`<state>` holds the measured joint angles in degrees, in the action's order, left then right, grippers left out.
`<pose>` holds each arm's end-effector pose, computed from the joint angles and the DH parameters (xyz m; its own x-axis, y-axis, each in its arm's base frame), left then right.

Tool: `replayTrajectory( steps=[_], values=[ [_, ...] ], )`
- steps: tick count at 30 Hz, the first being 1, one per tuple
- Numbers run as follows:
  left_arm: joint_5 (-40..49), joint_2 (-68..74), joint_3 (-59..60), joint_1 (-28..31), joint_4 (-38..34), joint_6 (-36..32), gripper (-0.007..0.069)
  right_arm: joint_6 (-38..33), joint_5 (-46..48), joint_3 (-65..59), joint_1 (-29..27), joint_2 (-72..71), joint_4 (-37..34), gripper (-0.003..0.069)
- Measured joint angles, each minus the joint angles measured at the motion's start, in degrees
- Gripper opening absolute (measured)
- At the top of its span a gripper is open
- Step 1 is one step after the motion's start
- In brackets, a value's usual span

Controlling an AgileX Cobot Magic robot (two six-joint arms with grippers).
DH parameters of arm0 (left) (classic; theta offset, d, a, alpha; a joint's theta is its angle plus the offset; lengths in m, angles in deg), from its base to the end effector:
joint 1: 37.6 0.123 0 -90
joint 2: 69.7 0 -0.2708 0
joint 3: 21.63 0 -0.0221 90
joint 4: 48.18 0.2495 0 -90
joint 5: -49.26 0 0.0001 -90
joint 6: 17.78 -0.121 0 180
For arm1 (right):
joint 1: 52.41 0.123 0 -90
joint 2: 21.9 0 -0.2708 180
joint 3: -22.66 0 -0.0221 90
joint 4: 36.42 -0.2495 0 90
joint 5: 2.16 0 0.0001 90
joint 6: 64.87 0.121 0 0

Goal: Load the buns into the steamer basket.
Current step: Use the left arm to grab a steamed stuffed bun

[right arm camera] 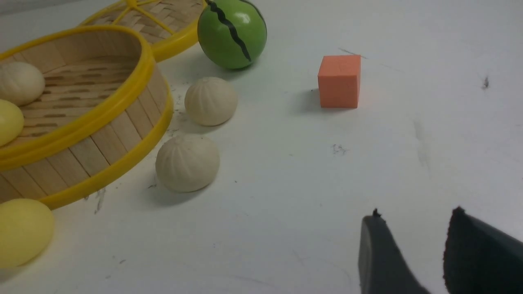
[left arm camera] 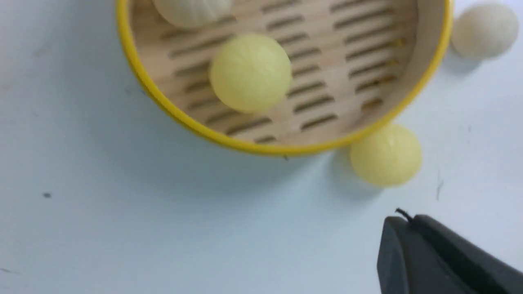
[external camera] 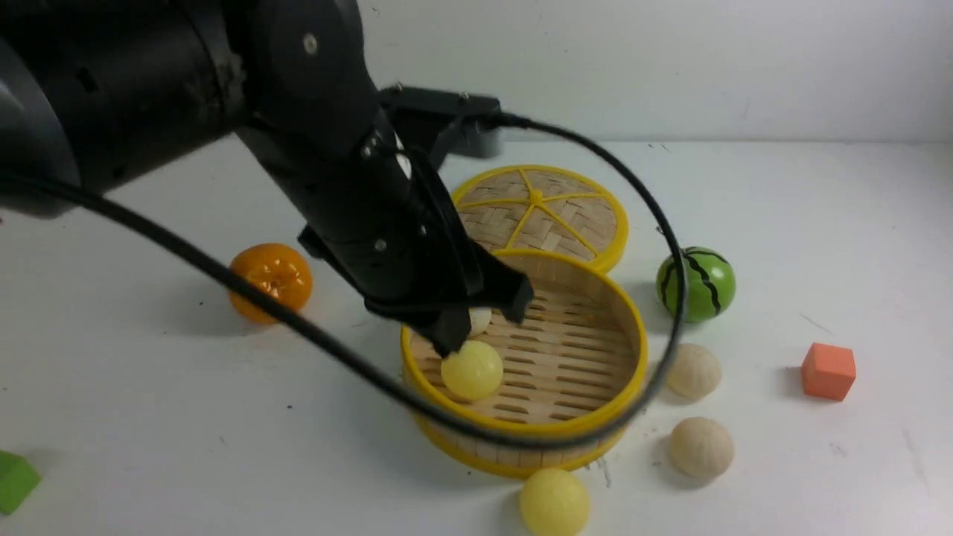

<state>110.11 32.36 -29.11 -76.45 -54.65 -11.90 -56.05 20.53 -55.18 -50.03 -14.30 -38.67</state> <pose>0.2708 -0.2334 0.2805 -0.8017 0.4450 -0.3990 0.5370 0.8294 -0.1540 0.0933 0.0057 0.1630 -0.3156 0.1761 -0.9324 0.0038 0.9829 0.1843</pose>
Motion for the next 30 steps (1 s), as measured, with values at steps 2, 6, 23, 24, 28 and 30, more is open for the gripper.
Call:
replayTrajectory(
  steps=[2, 6, 23, 24, 28, 30],
  values=[
    [-0.25, 0.94, 3.14, -4.69, -0.24, 0.35, -0.0014, 0.00, 0.00, 0.00, 0.00, 0.00, 0.00, 0.0241],
    [-2.28, 5.78, 4.11, -10.69, -1.06, 2.22, -0.0013, 0.00, 0.00, 0.00, 0.00, 0.00, 0.00, 0.0241],
    [-3.12, 21.15, -8.82, -11.75, 9.30, 13.51, 0.0274, 0.00, 0.00, 0.00, 0.00, 0.00, 0.00, 0.0241],
    [-2.90, 21.55, -8.89, -11.75, 9.30, 13.62, 0.0275, 0.00, 0.00, 0.00, 0.00, 0.00, 0.00, 0.0241],
    [-2.78, 22.98, -8.96, -11.75, 9.49, 13.73, 0.0277, 0.00, 0.00, 0.00, 0.00, 0.00, 0.00, 0.0241],
    [-2.96, 23.51, -8.96, -11.75, 9.62, 13.79, 0.0277, 0.00, 0.00, 0.00, 0.00, 0.00, 0.00, 0.0241]
  ],
)
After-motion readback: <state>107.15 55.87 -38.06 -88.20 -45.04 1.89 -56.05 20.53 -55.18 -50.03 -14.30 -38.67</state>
